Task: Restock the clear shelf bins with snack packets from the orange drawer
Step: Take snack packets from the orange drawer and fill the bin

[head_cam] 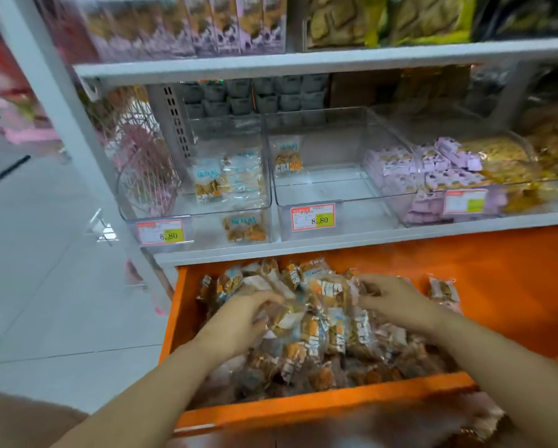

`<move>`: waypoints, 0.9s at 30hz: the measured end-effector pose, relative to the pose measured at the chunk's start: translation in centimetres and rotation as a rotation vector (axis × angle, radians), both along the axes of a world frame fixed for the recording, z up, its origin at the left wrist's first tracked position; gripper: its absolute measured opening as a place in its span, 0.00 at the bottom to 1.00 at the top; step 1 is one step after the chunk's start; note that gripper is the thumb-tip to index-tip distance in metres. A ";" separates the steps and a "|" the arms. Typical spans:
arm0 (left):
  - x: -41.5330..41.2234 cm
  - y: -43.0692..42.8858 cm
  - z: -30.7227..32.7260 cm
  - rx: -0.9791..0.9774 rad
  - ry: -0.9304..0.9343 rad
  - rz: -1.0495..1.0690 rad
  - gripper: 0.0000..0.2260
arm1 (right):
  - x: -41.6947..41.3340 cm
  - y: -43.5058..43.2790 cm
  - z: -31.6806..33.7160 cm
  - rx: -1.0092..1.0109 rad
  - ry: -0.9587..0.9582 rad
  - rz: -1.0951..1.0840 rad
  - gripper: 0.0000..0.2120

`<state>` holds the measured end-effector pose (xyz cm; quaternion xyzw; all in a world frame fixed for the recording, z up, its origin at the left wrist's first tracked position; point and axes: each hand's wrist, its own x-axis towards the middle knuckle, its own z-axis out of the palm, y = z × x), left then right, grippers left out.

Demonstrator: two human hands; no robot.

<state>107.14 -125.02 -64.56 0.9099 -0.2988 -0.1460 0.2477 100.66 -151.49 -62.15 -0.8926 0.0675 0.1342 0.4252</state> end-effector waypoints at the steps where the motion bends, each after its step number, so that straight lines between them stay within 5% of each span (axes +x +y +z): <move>1: -0.4 0.1 1.1 -0.029 -0.049 -0.011 0.19 | -0.4 0.2 0.8 0.047 -0.022 -0.003 0.03; 9: -1.4 1.6 10.6 -0.306 -0.282 0.029 0.26 | -0.9 2.3 10.8 0.222 -0.299 -0.002 0.08; 16: 1.8 4.3 17.2 -0.402 -0.545 0.159 0.22 | 2.9 7.5 16.0 0.461 -0.479 -0.024 0.10; 27: 11.3 8.0 16.2 -0.341 -0.416 0.510 0.17 | 15.6 17.9 13.1 0.666 -0.259 -0.128 0.12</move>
